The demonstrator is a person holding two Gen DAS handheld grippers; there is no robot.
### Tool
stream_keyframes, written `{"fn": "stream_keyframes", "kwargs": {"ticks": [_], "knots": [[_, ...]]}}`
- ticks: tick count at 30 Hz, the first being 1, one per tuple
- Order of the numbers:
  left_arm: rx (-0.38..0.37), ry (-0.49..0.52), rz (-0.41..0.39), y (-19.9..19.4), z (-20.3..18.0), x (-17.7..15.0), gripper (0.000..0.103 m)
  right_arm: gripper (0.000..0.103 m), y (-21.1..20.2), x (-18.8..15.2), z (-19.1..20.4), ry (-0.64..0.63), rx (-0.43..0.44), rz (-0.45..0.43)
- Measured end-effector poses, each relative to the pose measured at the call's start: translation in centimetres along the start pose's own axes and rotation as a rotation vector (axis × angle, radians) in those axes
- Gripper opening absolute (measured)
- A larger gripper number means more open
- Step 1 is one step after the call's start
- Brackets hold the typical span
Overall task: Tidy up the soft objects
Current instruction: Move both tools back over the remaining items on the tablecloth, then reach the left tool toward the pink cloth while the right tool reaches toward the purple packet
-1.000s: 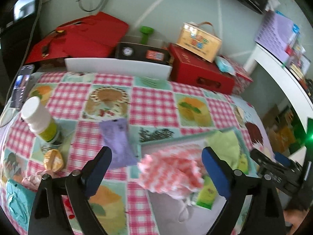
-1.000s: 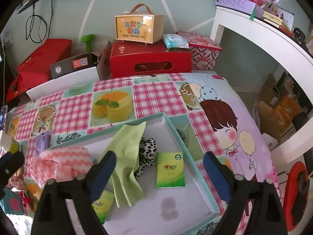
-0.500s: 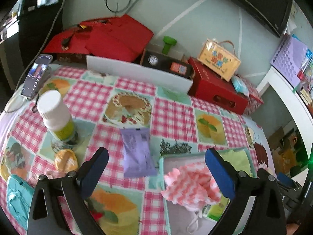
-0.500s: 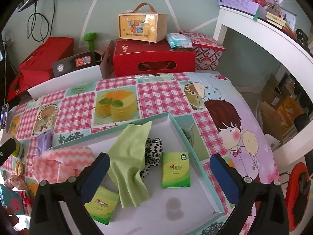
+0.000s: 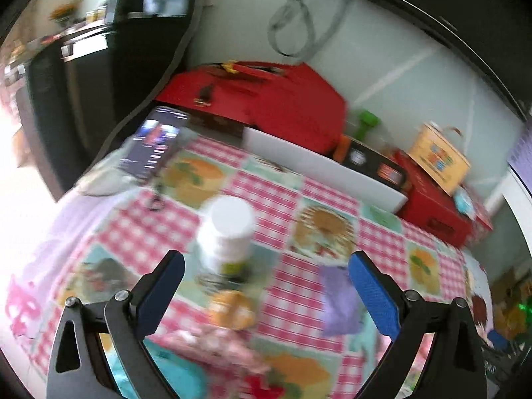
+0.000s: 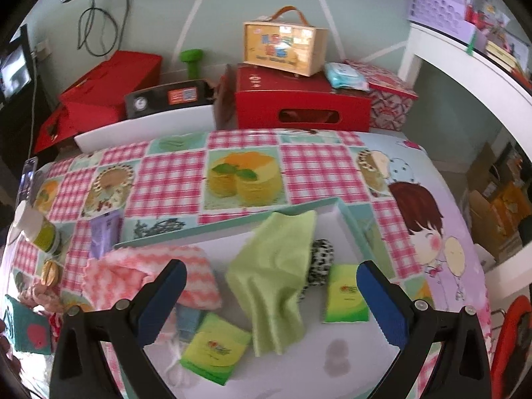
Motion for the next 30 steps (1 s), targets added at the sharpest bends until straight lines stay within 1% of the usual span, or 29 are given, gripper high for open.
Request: {"fn": "stream_keyframes", "kwargs": {"ticks": [2,6,10,14,17,20,23,26,30], "knots": [[0.044,-0.031,-0.009,-0.1,2.0,0.5,0.099,0.103,0.1,0.0,1.1,-0.023,0.008,-0.001],[0.105,-0.075,-0.021,-0.5,5.1,0.9,0.099,0.103,0.2,0.0,4.0,-0.086,0.052,-0.001],[0.127,-0.123,-0.028,-0.8,7.3,1.0,0.099,0.103,0.1,-0.1,7.0,-0.137,0.114,-0.015],[0.13,-0.131,-0.008,-0.4,8.2,0.9,0.099,0.103,-0.3,-0.2,10.6,-0.185,0.183,-0.036],[0.125,-0.127,0.025,0.0,8.7,0.8,0.099,0.103,-0.3,-0.7,13.5,-0.235,0.237,-0.032],[0.097,-0.135,0.062,0.3,8.9,0.6,0.099,0.103,-0.3,-1.4,16.0,-0.282,0.269,-0.026],[0.068,-0.148,0.108,0.9,9.2,0.2,0.099,0.103,0.2,-1.8,17.5,-0.305,0.301,-0.014],[0.058,-0.154,0.155,1.7,9.1,-0.2,0.099,0.103,1.1,-2.3,18.5,-0.32,0.303,0.011],[0.044,-0.119,0.187,2.5,8.1,-0.7,0.099,0.103,2.1,-2.6,18.8,-0.329,0.294,0.037]]}}
Point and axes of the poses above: each gripper's, at about its wrist camera, not at the fingertips, and y roughly the way its jaws point, z to its left, x to its top, the point moved 3 cm from there along y, roughly the way its jaws point, and after that the axes turned 4 degrees about x, right-handed, at the moved point
